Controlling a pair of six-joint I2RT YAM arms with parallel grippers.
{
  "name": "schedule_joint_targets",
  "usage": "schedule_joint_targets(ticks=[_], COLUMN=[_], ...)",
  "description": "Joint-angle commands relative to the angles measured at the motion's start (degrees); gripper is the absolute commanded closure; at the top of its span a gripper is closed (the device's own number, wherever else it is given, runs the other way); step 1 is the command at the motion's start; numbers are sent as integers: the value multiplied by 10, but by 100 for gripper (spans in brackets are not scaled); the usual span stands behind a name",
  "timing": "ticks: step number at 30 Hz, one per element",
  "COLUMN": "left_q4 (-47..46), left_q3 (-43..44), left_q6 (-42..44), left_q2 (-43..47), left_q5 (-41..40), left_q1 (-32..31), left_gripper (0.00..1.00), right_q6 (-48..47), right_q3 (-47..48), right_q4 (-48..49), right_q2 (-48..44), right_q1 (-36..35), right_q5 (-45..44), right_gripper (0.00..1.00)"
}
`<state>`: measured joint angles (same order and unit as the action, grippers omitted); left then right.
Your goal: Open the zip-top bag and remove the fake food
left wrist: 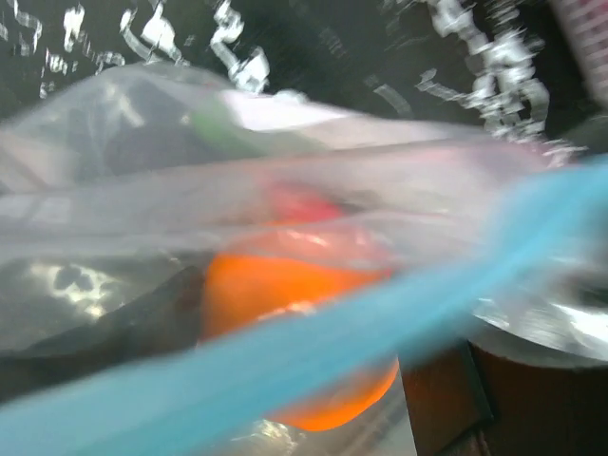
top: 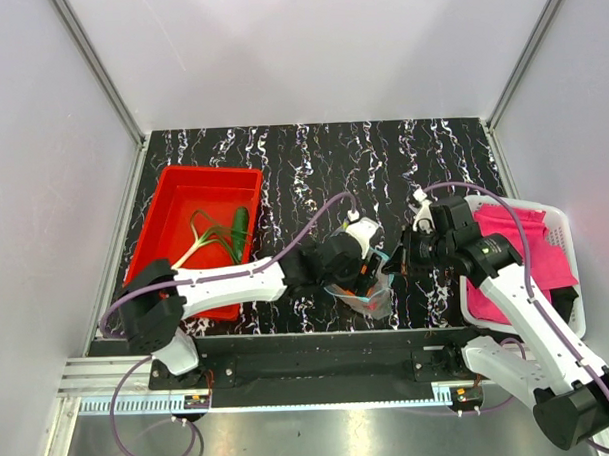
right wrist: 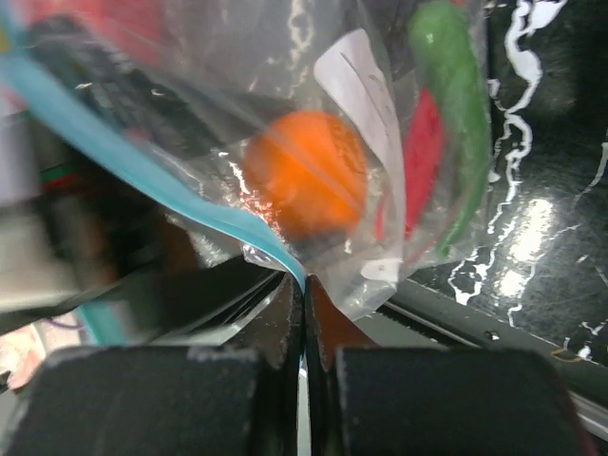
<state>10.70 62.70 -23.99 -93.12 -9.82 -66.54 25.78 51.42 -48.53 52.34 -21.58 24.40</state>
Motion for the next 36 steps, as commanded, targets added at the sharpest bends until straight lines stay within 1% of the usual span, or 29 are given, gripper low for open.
schedule_joint_targets(ticks=[1,7,13,15,21,24,25,26,30,31,33,34,35,36], left_q4=[-13,11,9,6,-9,-2,-13,-19,-61,-97,-140,-188,-210,-226], left_q3=[47,74,74,71,47,57,59,64,83,75,53,42,18,11], left_q6=[-11,-47,-90,-102,-63,-73,-78,-99,-159,-168,-187,-189,-187,-192], left_q2=[41,65,112,128,138,125,117,114,99,104,116,132,139,146], left_q5=[24,-7,-40,-38,-72,-69,-58,-56,-40,-39,-42,-35,-28,-3], left_q1=[-2,-3,-1,0,2,4,4,4,12,15,30,35,41,54], left_gripper=[100,100,100,100,100,100,100,100,100,100,100,100,100,100], right_q6=[-5,-6,-6,-6,-1,-1,-2,-4,-16,-20,-27,-28,-27,-28], right_q3=[-3,-5,-8,-7,5,29,37,55,79,83,81,75,70,65], right_q4=[15,20,26,26,13,1,-5,-9,-11,-16,-23,-26,-27,-30], right_q2=[-9,-13,-23,-24,-43,-51,-44,-41,-21,-17,-19,-26,-29,-34], right_q1=[2,2,2,2,2,2,2,2,2,2,2,2,3,2], right_q5=[-39,-39,-41,-42,-57,-66,-68,-70,-62,-67,-79,-92,-101,-110], right_gripper=[100,100,100,100,100,100,100,100,100,100,100,100,100,100])
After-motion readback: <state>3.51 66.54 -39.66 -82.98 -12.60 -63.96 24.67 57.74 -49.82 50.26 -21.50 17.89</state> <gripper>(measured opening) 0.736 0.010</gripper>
